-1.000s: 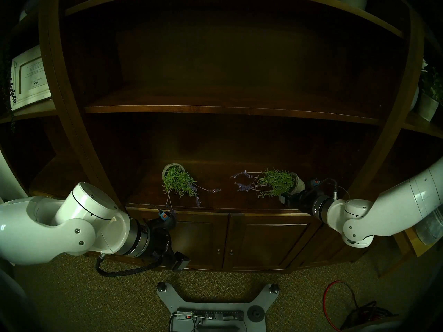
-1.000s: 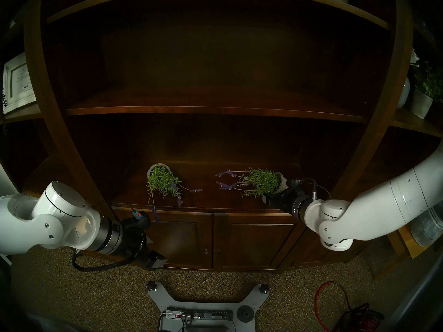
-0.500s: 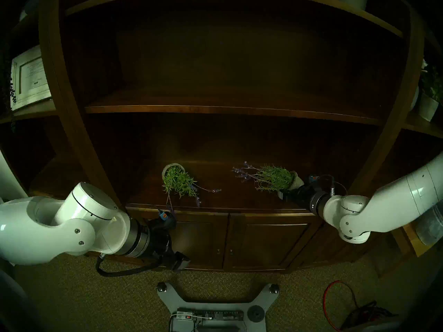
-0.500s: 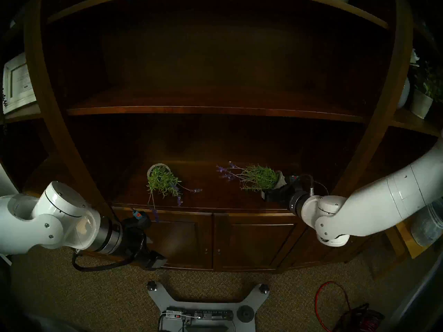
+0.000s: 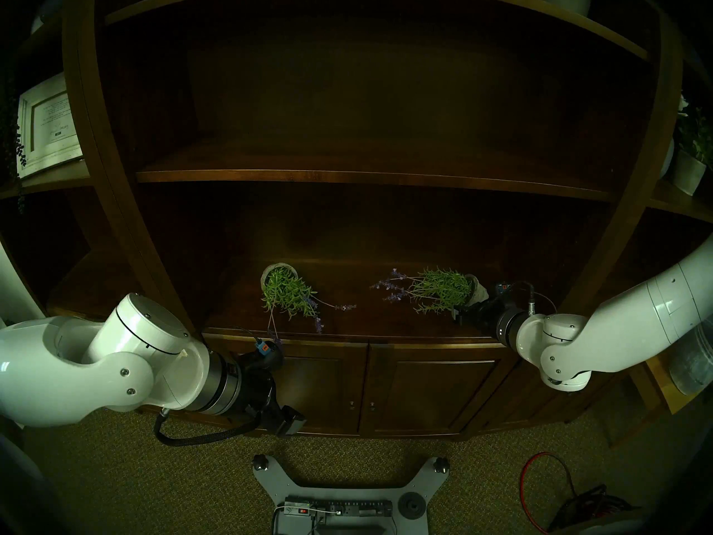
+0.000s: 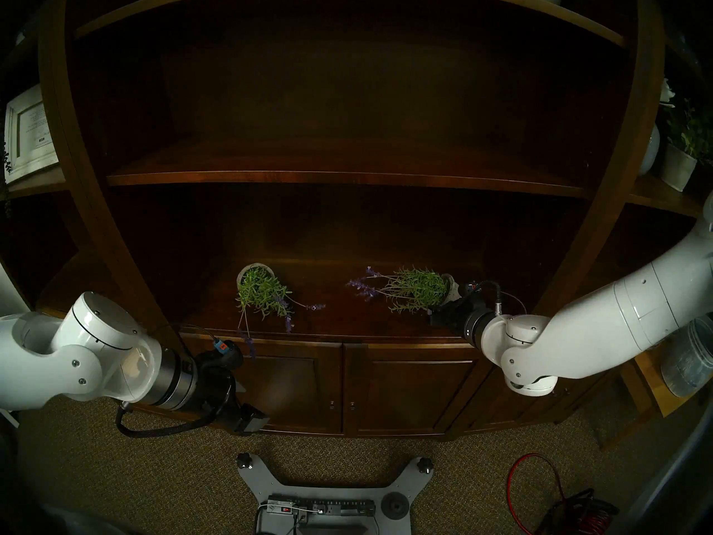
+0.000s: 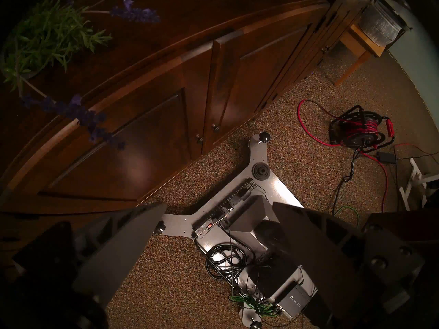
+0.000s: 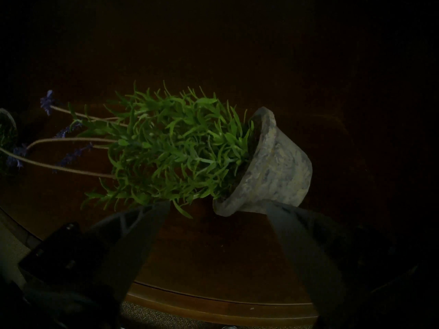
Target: Place the fake decorative plant upright
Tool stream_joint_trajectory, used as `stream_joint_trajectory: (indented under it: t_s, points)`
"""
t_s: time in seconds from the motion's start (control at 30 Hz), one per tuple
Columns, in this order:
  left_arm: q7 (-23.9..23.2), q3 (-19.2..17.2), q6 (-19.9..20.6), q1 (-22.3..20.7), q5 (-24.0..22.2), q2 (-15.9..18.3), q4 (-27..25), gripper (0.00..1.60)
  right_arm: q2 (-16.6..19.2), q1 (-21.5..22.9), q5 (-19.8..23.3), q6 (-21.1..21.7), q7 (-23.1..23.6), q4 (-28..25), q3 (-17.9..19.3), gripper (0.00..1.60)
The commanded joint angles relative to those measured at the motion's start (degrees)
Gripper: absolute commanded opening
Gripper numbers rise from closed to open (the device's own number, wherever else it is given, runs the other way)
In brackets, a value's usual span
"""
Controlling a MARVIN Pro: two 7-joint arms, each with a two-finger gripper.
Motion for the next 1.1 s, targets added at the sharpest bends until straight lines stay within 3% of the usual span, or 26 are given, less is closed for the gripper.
stream_joint_trajectory:
  t_s: [0.0, 0.13, 0.17, 0.23, 0.37, 0.43, 0.73, 1.07]
  points:
    - [0.07, -0.81, 0.07, -0.72, -0.01, -0.14, -0.14, 1.60, -0.49, 0.69, -0.43, -0.51, 0.40, 0.17, 1.06, 0.72]
    - [0.07, -0.81, 0.07, -0.72, 0.00, -0.14, -0.14, 1.60, -0.48, 0.78, -0.42, -0.50, 0.51, 0.11, 1.00, 0.60]
    - [0.07, -0.81, 0.07, -0.72, 0.00, -0.14, -0.14, 1.60, -0.49, 0.80, -0.42, -0.50, 0.52, 0.09, 0.98, 0.50]
    - [0.07, -0.81, 0.07, -0.72, -0.01, -0.14, -0.14, 1.60, -0.55, 0.78, -0.41, -0.51, 0.57, 0.05, 0.99, 0.48]
    - [0.07, -0.81, 0.07, -0.72, -0.01, -0.14, -0.14, 1.60, -0.52, 0.86, -0.30, -0.51, 0.91, -0.12, 0.98, 0.10]
    - [0.07, -0.81, 0.07, -0.72, 0.00, -0.14, -0.14, 1.60, -0.47, 1.01, -0.25, -0.56, 0.97, -0.31, 0.94, 0.00]
    - [0.07, -0.79, 0.06, -0.72, 0.01, -0.14, -0.14, 1.60, 0.54, 2.92, -0.28, -0.78, 1.27, -2.08, 0.27, 0.00]
    - [0.06, -0.76, 0.03, -0.72, 0.03, -0.14, -0.14, 1.60, 4.20, 7.72, -0.62, -0.74, 3.47, -5.08, -2.27, 0.00]
